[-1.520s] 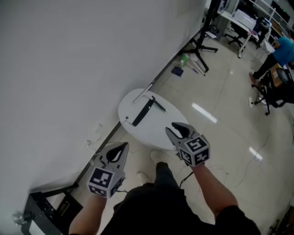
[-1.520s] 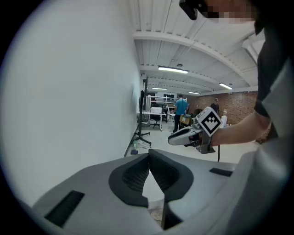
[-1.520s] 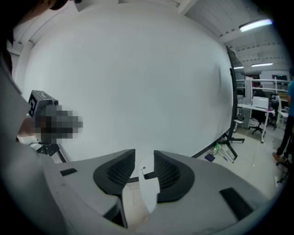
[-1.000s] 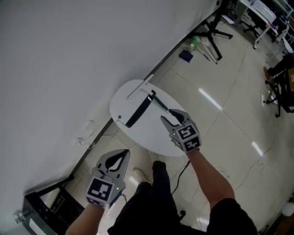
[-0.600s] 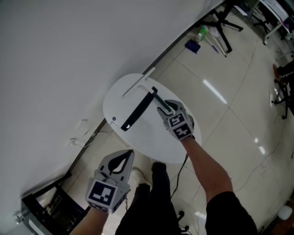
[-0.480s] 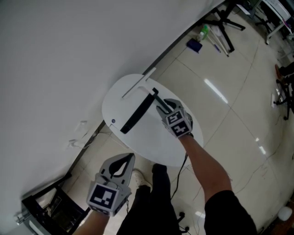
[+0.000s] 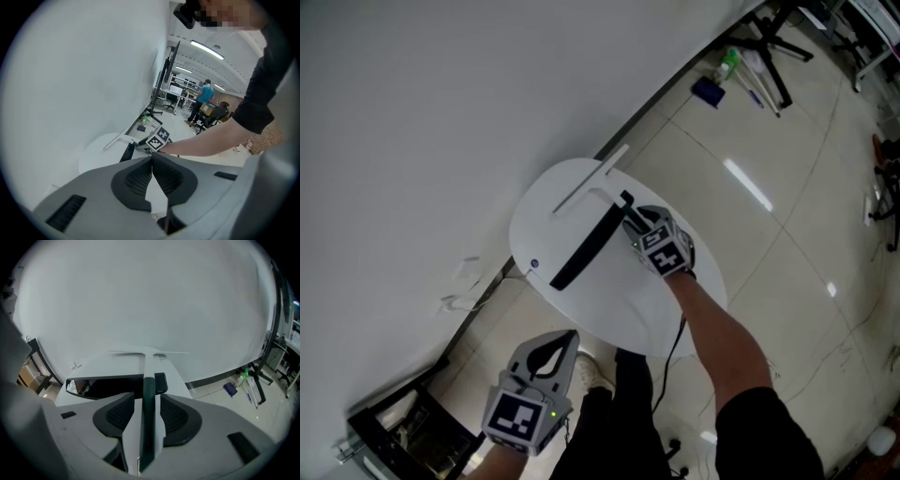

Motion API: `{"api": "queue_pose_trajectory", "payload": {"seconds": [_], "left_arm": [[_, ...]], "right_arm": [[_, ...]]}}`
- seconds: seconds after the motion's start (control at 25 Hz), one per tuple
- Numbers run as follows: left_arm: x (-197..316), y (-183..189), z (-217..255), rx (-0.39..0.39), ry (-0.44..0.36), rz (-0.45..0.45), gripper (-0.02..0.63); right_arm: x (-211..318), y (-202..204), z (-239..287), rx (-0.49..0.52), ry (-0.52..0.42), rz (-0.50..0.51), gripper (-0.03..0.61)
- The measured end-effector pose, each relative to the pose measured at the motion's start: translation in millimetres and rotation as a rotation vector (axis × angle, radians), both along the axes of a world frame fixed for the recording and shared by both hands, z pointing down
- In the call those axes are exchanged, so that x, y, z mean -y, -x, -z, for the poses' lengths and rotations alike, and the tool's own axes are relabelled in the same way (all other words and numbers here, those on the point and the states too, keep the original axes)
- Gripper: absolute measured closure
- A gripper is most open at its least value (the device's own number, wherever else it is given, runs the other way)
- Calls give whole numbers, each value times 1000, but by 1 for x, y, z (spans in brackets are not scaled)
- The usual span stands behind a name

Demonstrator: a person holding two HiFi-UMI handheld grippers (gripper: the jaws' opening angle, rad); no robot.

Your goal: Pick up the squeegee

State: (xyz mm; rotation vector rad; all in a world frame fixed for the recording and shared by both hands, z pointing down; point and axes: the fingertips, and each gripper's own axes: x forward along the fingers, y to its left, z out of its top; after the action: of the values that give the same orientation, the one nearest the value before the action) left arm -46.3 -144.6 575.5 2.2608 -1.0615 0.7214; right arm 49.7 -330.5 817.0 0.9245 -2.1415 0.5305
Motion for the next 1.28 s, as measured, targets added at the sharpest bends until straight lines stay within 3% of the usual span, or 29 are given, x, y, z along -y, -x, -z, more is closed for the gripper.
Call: {"api": "queue_pose_trajectory", "payload": {"seconds": [0.2, 0.6, 1.0, 1.28], "left_arm": [[4, 5, -4, 2, 0, 0, 609], [-4, 16, 6, 20, -14, -2, 609], [-27, 37, 51, 23, -87, 23, 609], [-68, 51, 110, -2, -171, 6, 609]], "right_arm": [[1, -1, -8, -18, 14, -19, 467], [-6, 4, 17, 10, -18, -57, 479], [-37, 7, 92, 64, -76, -89, 482], [-105, -7, 196, 61, -134, -118, 482]]}}
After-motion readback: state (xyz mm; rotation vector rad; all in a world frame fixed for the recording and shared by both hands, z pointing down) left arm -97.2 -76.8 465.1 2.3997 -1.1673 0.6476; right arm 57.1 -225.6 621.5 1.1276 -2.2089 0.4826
